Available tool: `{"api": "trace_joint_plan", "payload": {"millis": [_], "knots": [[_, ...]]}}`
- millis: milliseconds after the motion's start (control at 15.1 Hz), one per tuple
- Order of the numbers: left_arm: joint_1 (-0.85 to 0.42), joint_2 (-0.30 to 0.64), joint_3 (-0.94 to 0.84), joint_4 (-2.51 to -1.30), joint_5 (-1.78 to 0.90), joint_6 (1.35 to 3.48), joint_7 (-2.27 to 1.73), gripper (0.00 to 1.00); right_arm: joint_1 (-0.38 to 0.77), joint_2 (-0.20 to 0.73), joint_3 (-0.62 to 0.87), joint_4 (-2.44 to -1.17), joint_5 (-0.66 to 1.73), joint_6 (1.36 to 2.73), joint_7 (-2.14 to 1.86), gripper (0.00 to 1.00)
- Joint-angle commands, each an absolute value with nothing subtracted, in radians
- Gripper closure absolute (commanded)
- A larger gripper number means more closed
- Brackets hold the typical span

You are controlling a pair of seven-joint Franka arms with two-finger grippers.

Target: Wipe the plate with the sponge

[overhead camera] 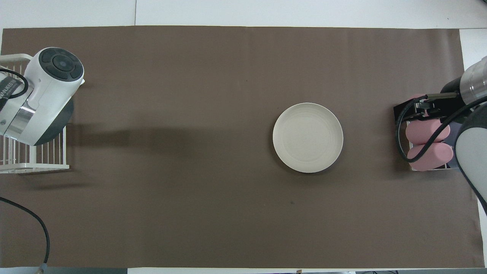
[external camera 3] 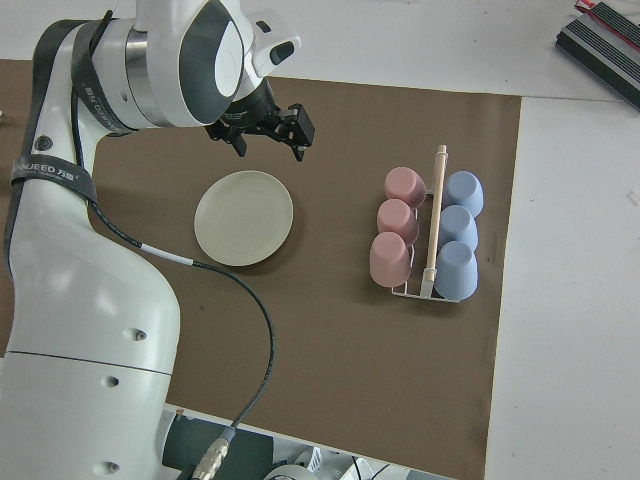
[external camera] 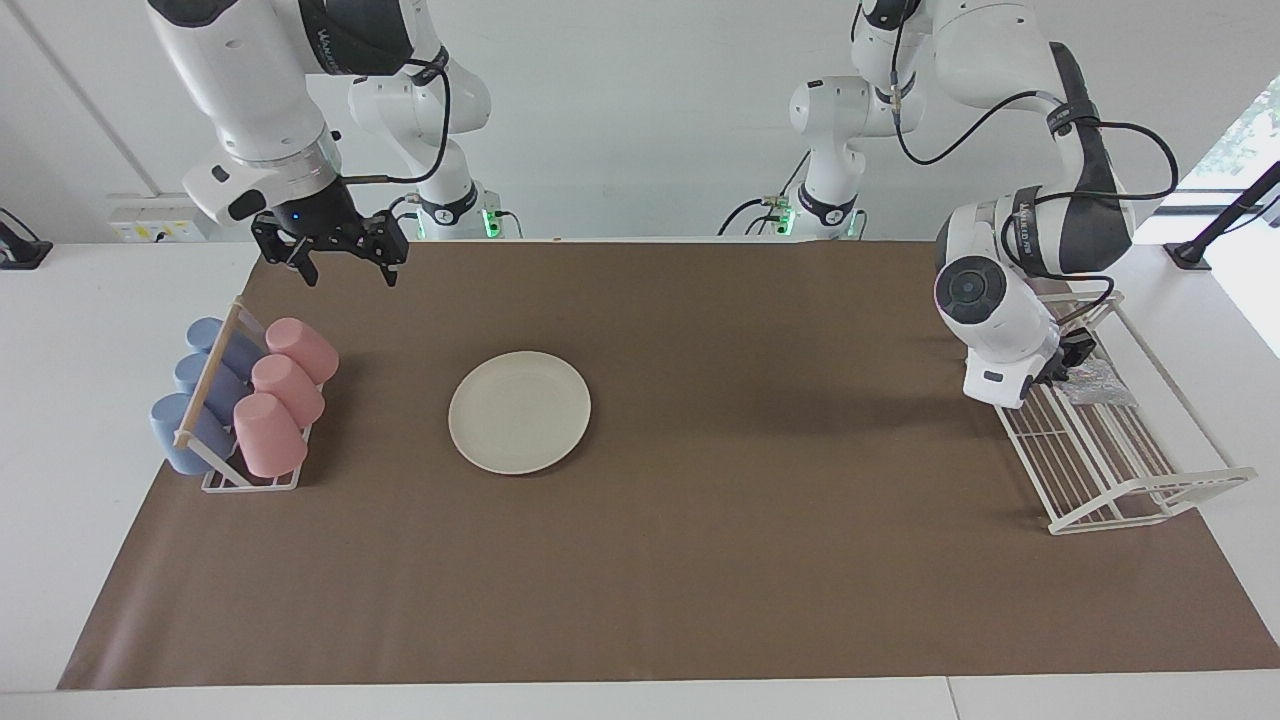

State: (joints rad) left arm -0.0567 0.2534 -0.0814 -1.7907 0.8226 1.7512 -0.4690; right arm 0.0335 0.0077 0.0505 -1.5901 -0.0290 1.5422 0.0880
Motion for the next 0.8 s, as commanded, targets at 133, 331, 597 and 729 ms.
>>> {"api": "trace_joint_plan", "payload": {"millis": [133,331,597,729], "knots": [[-0.066,0.247,-0.077,-1.781,0.838,1.759,-0.469,1.00,0.029,-0.014,0.061,-1.615,-0.031,1.551,0.106,0.00],[-0.066,0.247,-0.084,-1.740,0.828,1.741,-0.457,1.00,0.029,-0.014,0.063,-1.614,-0.031,1.551,0.132,0.00],[-0.084,0.250,-0.092,-1.597,0.663,1.648,-0.442,1.00,0.029,-0.012,0.086,-1.608,-0.031,1.546,0.233,0.00],[-0.095,0.277,-0.094,-1.515,0.563,1.573,-0.442,1.00,0.029,-0.012,0.100,-1.606,-0.031,1.545,0.296,0.00]]}}
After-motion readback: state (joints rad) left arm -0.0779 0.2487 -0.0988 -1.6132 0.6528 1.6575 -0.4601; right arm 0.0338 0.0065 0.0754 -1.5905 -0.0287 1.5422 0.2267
